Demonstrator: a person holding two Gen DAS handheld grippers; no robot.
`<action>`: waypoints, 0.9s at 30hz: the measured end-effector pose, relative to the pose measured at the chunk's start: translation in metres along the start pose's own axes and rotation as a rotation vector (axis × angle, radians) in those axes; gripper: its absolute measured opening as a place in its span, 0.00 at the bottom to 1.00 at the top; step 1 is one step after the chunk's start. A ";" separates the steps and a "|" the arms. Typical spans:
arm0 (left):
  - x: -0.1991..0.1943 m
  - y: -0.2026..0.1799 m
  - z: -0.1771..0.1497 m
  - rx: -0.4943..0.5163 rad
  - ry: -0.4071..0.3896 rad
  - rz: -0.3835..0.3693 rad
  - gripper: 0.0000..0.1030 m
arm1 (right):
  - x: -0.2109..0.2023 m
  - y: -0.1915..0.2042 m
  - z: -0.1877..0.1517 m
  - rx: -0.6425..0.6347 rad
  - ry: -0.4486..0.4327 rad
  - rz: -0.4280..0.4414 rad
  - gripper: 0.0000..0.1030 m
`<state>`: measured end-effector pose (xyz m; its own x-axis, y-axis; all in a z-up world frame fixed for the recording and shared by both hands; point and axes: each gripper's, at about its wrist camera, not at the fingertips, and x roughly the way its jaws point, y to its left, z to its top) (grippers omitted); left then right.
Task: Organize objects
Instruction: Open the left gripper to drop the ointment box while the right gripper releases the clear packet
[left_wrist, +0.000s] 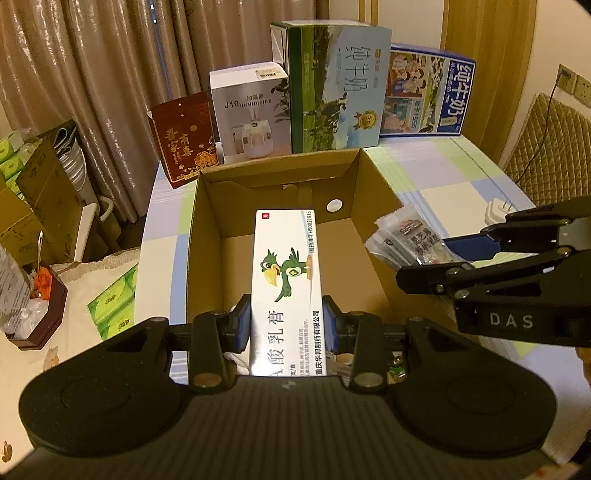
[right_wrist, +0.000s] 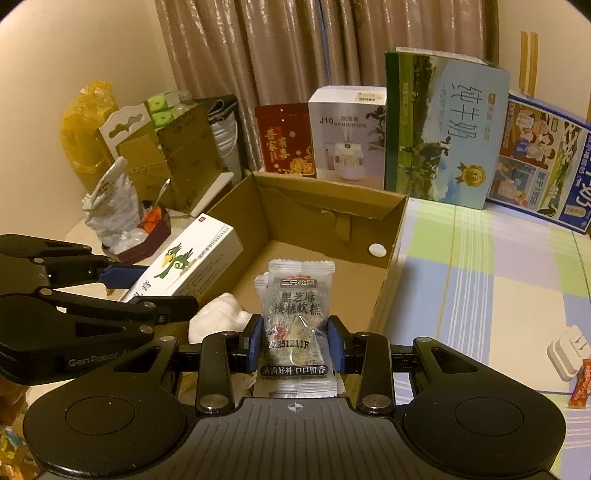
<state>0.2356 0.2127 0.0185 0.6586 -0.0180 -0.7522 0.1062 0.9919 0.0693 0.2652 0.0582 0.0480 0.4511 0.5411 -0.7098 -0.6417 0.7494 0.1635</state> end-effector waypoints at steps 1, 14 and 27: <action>0.003 0.001 0.001 0.001 0.002 0.000 0.32 | 0.001 -0.001 0.000 0.004 0.002 0.002 0.33; 0.031 0.012 0.008 -0.037 -0.012 -0.007 0.38 | 0.007 -0.010 0.008 0.020 -0.008 -0.003 0.33; 0.007 0.016 -0.002 -0.051 -0.042 0.038 0.58 | 0.008 -0.012 0.011 0.072 -0.043 0.046 0.36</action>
<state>0.2406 0.2291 0.0134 0.6922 0.0152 -0.7215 0.0438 0.9971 0.0630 0.2834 0.0574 0.0482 0.4491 0.5903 -0.6707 -0.6171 0.7478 0.2449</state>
